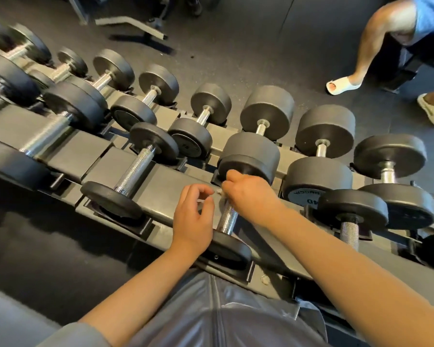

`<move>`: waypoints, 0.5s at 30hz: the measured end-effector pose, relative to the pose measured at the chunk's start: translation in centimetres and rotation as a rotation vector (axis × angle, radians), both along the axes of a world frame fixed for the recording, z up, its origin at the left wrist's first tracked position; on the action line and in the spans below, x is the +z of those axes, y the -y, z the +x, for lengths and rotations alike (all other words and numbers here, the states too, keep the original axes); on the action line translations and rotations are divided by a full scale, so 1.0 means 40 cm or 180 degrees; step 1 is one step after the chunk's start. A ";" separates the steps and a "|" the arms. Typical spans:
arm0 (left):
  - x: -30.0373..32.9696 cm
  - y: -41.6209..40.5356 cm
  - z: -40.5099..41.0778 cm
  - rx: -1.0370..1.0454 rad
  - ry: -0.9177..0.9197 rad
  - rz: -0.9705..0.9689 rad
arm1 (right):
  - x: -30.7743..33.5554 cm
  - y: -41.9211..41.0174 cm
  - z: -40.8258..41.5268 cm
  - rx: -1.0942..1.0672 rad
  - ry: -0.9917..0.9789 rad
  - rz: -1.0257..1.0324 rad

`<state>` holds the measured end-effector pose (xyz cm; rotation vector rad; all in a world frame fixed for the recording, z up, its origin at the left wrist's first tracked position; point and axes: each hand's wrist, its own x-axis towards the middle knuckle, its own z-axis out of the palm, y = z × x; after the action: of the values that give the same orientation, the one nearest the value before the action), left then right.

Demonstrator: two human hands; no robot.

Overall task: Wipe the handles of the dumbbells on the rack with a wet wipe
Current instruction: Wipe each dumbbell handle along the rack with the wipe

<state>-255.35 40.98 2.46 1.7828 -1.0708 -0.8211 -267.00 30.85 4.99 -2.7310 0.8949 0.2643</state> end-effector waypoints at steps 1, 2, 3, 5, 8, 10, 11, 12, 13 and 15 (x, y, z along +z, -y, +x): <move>0.002 0.002 -0.002 0.0046 0.0073 0.0054 | -0.002 0.022 0.002 -0.0036 -0.0150 -0.0170; 0.004 0.003 -0.004 0.0106 0.0151 0.0097 | -0.004 0.038 0.002 -0.0073 -0.0255 -0.0264; 0.003 0.001 -0.007 0.0179 0.0204 0.0146 | -0.007 0.046 0.001 -0.0100 -0.0323 -0.0289; 0.001 -0.007 -0.019 0.0363 0.0042 0.0295 | -0.015 0.047 -0.003 -0.0094 -0.0318 -0.0247; 0.006 -0.021 -0.046 0.0710 -0.0596 0.0416 | -0.012 0.042 -0.026 -0.0404 0.0192 0.0533; 0.006 -0.023 -0.052 0.0812 -0.0683 0.0341 | 0.008 0.023 -0.043 -0.0420 0.0444 0.1506; 0.005 -0.023 -0.052 0.0830 -0.0686 0.0270 | 0.021 0.004 -0.046 -0.0254 0.0446 0.1824; 0.004 -0.024 -0.051 0.0848 -0.0681 0.0211 | 0.028 -0.021 -0.047 -0.0068 0.0437 0.2004; 0.002 -0.023 -0.050 0.0868 -0.0675 0.0168 | 0.032 -0.042 -0.046 0.0063 0.0452 0.2073; 0.000 -0.022 -0.051 0.0901 -0.0674 0.0122 | 0.031 -0.054 -0.048 0.0155 0.0488 0.2002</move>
<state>-257.38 41.87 2.44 1.7825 -0.6519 -0.8363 -268.91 32.99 6.21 -2.1550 0.5769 0.2829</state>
